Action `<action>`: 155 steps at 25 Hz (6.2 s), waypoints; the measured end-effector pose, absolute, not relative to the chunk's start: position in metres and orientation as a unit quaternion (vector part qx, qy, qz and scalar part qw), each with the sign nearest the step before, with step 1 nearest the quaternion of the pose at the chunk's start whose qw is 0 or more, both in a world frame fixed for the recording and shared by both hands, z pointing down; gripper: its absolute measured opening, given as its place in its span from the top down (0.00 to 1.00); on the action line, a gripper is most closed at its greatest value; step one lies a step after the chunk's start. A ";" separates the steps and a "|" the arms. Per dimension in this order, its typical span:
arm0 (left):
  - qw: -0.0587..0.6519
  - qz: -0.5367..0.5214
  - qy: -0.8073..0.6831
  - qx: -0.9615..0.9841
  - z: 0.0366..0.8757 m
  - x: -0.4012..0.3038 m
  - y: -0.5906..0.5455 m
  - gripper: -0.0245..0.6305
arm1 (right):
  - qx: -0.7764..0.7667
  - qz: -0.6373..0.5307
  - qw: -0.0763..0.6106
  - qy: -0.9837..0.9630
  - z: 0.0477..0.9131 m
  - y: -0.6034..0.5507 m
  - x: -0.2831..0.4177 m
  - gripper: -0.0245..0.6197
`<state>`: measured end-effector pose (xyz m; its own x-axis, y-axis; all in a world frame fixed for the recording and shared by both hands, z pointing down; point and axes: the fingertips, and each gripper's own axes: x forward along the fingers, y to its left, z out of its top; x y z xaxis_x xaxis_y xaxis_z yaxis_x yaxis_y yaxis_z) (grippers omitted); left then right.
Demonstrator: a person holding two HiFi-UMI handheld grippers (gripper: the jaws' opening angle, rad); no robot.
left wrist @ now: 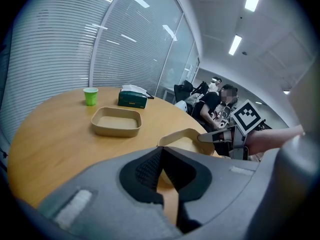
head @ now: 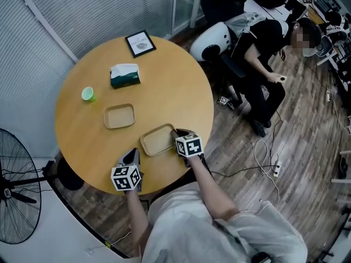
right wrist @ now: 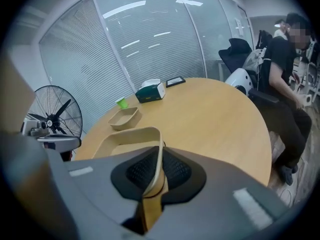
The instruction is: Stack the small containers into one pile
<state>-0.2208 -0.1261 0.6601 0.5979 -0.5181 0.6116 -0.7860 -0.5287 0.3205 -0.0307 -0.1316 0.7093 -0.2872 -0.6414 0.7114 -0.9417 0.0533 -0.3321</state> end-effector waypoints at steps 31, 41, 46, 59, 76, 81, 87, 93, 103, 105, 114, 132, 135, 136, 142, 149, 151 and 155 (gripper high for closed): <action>0.279 0.237 -0.362 0.857 0.659 -0.204 -0.136 0.96 | 0.563 0.341 0.211 -0.723 0.688 -0.137 -0.048 0.85; 0.242 0.274 -0.343 0.865 0.666 -0.214 -0.162 0.96 | 0.528 0.337 0.211 -0.750 0.674 -0.147 -0.085 0.91; 0.201 0.313 -0.330 0.868 0.667 -0.232 -0.181 0.96 | 0.519 0.342 0.213 -0.754 0.672 -0.149 -0.086 0.95; 0.036 0.455 -0.229 0.860 0.691 -0.269 -0.227 0.96 | 0.480 0.358 0.211 -0.773 0.662 -0.149 -0.100 0.96; -0.123 0.610 0.060 0.780 0.757 -0.251 -0.250 0.83 | 0.480 0.384 0.227 -0.755 0.669 -0.109 -0.101 0.96; -0.130 0.632 0.050 0.762 0.768 -0.250 -0.252 0.93 | 0.486 0.388 0.222 -0.751 0.665 -0.104 -0.090 0.96; -0.130 0.633 0.018 0.763 0.760 -0.238 -0.252 0.94 | 0.490 0.390 0.214 -0.749 0.663 -0.099 -0.072 0.96; -0.133 0.631 -0.024 0.764 0.737 -0.221 -0.239 0.94 | 0.478 0.388 0.211 -0.760 0.660 -0.089 -0.061 0.96; -0.136 0.608 -0.074 0.778 0.686 -0.180 -0.185 0.94 | 0.442 0.381 0.205 -0.786 0.656 -0.074 -0.057 0.96; -0.138 0.606 -0.079 0.779 0.679 -0.170 -0.171 0.94 | 0.434 0.378 0.202 -0.792 0.652 -0.069 -0.055 0.96; -0.142 0.616 -0.082 0.771 0.669 -0.132 -0.112 0.94 | 0.408 0.370 0.187 -0.814 0.640 -0.034 -0.041 0.96; -0.110 0.635 -0.066 0.761 0.708 -0.094 -0.063 0.94 | 0.415 0.373 0.178 -0.810 0.640 0.003 0.024 0.96; -0.110 0.640 -0.062 0.758 0.710 -0.094 -0.062 0.94 | 0.415 0.374 0.178 -0.810 0.640 0.002 0.029 0.96; -0.108 0.641 -0.061 0.758 0.711 -0.093 -0.060 0.94 | 0.416 0.375 0.177 -0.809 0.641 0.002 0.031 0.96; -0.087 0.639 -0.051 0.763 0.714 -0.090 -0.056 0.93 | 0.419 0.380 0.172 -0.807 0.641 -0.003 0.036 0.96; -0.064 0.634 -0.039 0.770 0.712 -0.089 -0.051 0.85 | 0.417 0.380 0.171 -0.808 0.642 -0.006 0.033 0.96; -0.062 0.633 -0.041 0.771 0.712 -0.089 -0.048 0.84 | 0.416 0.379 0.170 -0.809 0.641 -0.005 0.031 0.96; -0.058 0.626 -0.054 0.775 0.708 -0.088 -0.044 0.84 | 0.413 0.377 0.169 -0.811 0.640 -0.004 0.029 0.96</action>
